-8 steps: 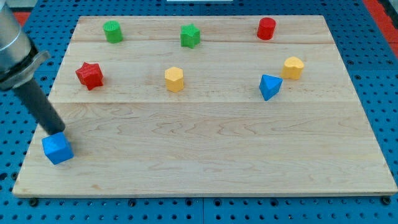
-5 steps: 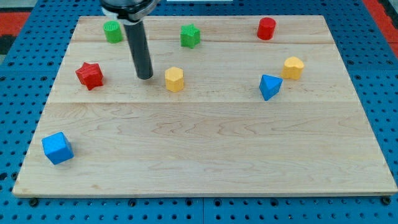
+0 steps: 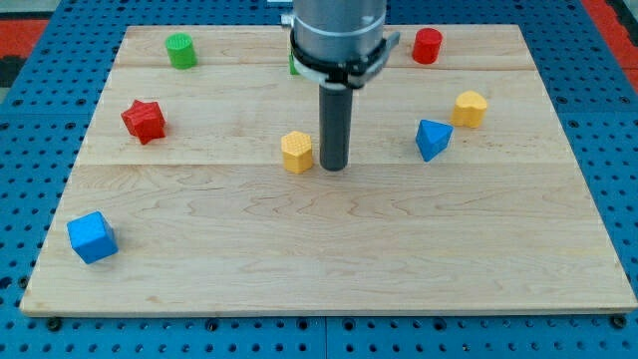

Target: Push the yellow hexagon to the bottom center

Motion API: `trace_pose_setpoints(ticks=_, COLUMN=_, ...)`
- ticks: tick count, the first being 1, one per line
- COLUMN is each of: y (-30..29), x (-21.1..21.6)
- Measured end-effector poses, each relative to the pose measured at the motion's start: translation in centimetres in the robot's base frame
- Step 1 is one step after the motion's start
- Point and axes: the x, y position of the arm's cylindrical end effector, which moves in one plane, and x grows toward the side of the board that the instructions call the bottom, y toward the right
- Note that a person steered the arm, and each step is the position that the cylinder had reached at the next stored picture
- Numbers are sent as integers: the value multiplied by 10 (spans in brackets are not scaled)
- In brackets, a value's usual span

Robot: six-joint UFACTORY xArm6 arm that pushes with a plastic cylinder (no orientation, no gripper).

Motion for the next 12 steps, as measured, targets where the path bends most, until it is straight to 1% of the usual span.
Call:
trace_pose_setpoints(ticks=1, y=-33, x=-29)
trace_pose_setpoints(ticks=2, y=-55, x=-38)
trace_pose_setpoints(ticks=3, y=-102, x=-38)
trace_pose_setpoints(ticks=5, y=-80, x=42)
trace_pose_setpoints(ticks=6, y=-76, x=-5)
trace_pose_setpoints(ticks=7, y=-28, x=-19)
trace_pose_setpoints(ticks=8, y=-16, x=31)
trace_pose_setpoints(ticks=9, y=-9, x=27)
trace_pose_setpoints(ticks=10, y=-20, x=-2)
trace_pose_setpoints(ticks=11, y=-51, x=10)
trace_pose_setpoints(ticks=12, y=-74, x=38)
